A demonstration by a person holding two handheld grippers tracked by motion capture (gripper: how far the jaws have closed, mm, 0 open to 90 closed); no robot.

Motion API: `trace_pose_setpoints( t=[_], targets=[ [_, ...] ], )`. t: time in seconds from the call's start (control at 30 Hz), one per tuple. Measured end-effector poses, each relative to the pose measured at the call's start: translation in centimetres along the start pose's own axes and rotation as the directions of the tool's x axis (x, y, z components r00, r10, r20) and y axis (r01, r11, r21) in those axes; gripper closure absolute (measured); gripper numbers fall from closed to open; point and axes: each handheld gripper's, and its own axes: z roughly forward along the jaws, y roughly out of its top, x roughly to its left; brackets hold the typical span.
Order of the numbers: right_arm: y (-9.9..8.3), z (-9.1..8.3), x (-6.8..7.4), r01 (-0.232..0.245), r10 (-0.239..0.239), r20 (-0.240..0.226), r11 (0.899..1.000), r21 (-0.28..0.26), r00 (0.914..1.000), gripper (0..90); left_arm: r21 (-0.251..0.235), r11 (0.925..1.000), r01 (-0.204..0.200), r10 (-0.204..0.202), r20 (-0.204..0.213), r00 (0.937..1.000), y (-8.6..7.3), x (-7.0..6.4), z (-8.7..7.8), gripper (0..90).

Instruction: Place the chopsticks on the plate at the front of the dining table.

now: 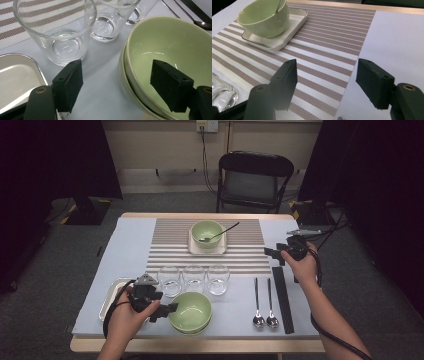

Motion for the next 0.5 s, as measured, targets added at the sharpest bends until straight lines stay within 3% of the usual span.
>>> trace_pose_setpoints(
  t=[0.5],
  targets=[
    [-0.78, -0.23, -0.55, -0.013, 0.013, 0.002, 1.0, 0.007, 0.9999, 33.0, 0.002, 1.0, -0.002, 0.002, 0.0, 1.0, 0.01, -0.02, -0.02, 26.0]
  ],
)
